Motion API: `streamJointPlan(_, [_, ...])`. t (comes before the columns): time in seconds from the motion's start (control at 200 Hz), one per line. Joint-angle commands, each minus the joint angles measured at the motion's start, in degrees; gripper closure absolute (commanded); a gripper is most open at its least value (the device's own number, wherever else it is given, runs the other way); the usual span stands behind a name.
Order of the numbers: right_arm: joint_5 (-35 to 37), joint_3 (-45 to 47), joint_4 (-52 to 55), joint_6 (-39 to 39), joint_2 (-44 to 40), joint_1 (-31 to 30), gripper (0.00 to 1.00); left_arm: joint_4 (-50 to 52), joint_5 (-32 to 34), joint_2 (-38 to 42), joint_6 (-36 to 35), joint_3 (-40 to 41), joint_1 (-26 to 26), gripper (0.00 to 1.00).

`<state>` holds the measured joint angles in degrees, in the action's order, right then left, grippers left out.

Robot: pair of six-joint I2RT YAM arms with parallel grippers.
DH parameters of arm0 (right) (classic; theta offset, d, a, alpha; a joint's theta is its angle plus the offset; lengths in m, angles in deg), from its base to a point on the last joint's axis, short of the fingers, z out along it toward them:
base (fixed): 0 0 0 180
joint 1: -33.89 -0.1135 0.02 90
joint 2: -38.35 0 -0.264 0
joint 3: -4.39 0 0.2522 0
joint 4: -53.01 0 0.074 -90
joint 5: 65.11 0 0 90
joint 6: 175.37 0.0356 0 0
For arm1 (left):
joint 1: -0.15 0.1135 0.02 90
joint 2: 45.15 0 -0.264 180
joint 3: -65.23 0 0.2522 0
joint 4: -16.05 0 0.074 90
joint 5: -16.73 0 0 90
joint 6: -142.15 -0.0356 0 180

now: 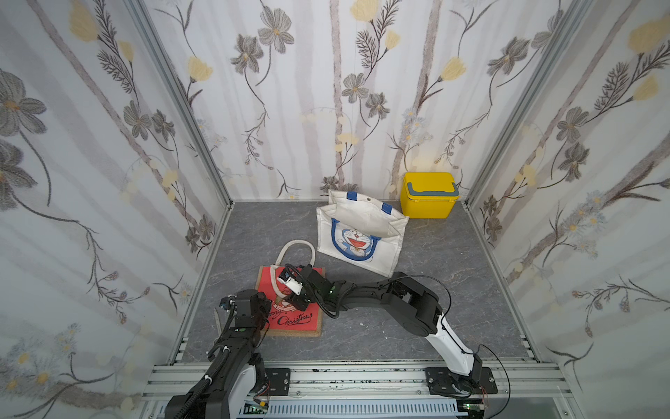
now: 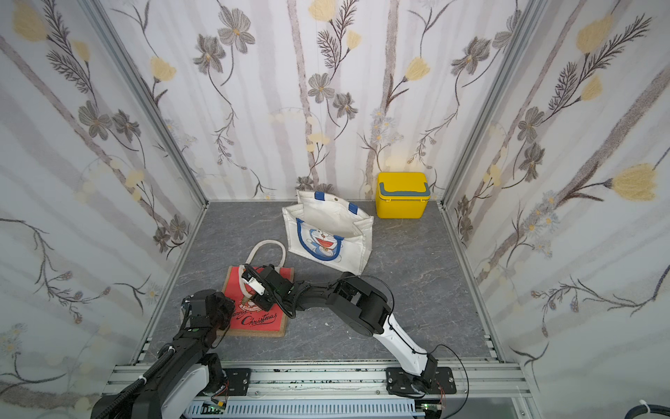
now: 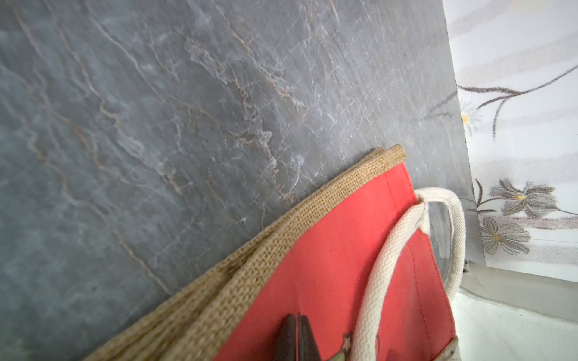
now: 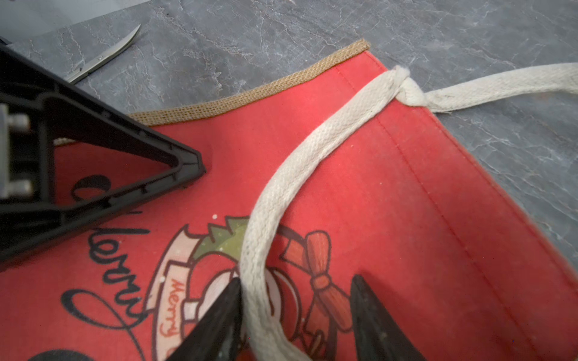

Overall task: Put away the canvas bag
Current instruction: Adjust the canvas bag at the center of the board.

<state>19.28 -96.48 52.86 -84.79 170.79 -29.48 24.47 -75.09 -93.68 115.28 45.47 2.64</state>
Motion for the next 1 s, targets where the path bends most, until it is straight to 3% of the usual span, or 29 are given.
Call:
streamJointPlan(0.0, [0.0, -0.2, 2.0, -0.4, 0.8, 0.0, 0.63, 1.6, -0.5, 1.3, 1.0, 0.1, 0.1, 0.55])
streamJointPlan(0.155, [0.8, -0.1, 1.9, -0.8, 0.4, 0.0, 0.82, 3.5, 1.0, 3.9, 0.8, -0.5, 0.1, 0.46])
streamJointPlan(0.295, [-0.2, 0.3, 1.1, -0.7, -1.2, 0.2, 0.91, 4.0, 1.1, 3.3, 1.6, -0.4, 0.1, 0.47])
streamJointPlan(0.675, [1.4, 0.4, 0.3, 0.8, -9.0, 2.0, 0.89, 2.9, 0.4, 1.8, 2.0, 0.0, 0.1, 0.46])
streamJointPlan(0.994, [12.3, -11.1, 5.5, -0.8, -2.8, 6.8, 0.8, 2.7, -0.8, 2.4, 2.2, 0.6, 0.1, 0.47])
